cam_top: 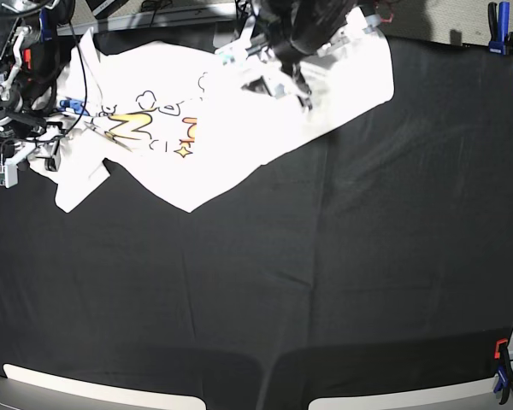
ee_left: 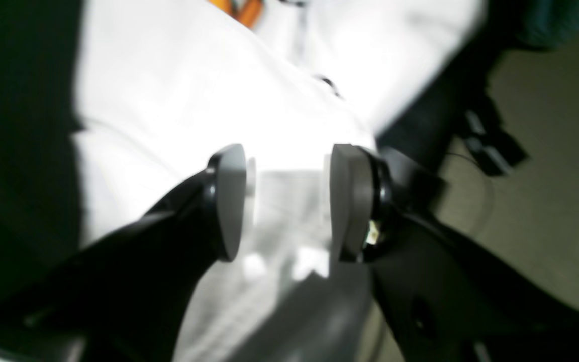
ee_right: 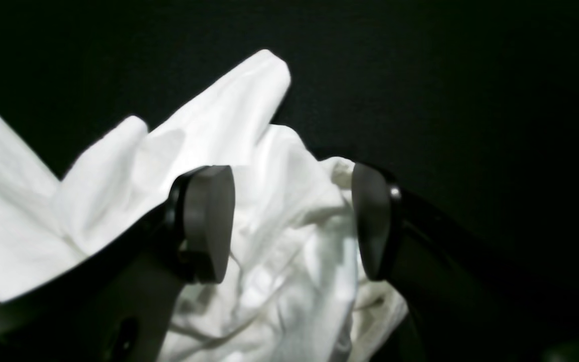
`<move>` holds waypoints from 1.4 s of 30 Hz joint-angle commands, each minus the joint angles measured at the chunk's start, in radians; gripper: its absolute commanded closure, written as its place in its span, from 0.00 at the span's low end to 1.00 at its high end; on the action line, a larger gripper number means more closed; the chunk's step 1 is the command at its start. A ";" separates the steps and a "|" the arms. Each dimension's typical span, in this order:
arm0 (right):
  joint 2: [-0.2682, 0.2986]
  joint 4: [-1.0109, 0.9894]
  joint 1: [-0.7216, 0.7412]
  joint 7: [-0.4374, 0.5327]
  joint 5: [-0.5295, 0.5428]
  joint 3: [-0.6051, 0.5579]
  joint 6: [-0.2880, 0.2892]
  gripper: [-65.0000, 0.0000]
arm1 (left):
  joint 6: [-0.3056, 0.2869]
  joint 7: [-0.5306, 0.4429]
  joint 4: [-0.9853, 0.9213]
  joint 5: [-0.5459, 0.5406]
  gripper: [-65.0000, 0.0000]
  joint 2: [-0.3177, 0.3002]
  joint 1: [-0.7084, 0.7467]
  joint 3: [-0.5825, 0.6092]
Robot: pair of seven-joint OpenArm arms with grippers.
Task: Layout the t-shirt on the table in an organized manner, then fold the t-shirt properly
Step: 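Release and regrasp the shirt edge with the left gripper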
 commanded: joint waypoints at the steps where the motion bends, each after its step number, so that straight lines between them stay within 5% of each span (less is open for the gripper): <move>1: 0.019 0.018 0.009 0.023 0.011 0.006 -0.002 0.44 | -0.001 -0.011 -0.010 0.008 0.61 -0.009 0.002 0.001; 12: 0.019 0.018 0.009 0.023 0.011 0.006 -0.002 0.44 | 0.000 -0.074 -0.155 0.084 0.62 -0.074 0.002 0.002; 14: 0.019 0.018 0.009 0.023 0.010 0.006 -0.002 0.44 | 0.000 -0.093 -0.144 0.091 0.70 -0.075 0.002 0.002; 17: 0.019 0.018 0.009 0.023 0.010 0.006 -0.002 0.44 | 0.001 -0.090 -0.138 0.150 1.00 -0.075 -0.012 0.002; 27: 0.019 0.018 0.009 0.023 0.010 0.006 -0.002 0.44 | 0.000 0.013 -0.056 0.174 1.00 -0.094 -0.066 0.002; 34: 0.019 0.018 0.009 0.022 0.010 0.006 -0.002 0.44 | 0.004 0.012 0.130 0.174 1.00 -0.222 -0.120 0.001; 42: 0.019 0.018 0.008 0.011 0.011 0.006 -0.002 0.44 | 0.005 -0.082 0.061 0.169 1.00 -0.354 -0.148 -0.018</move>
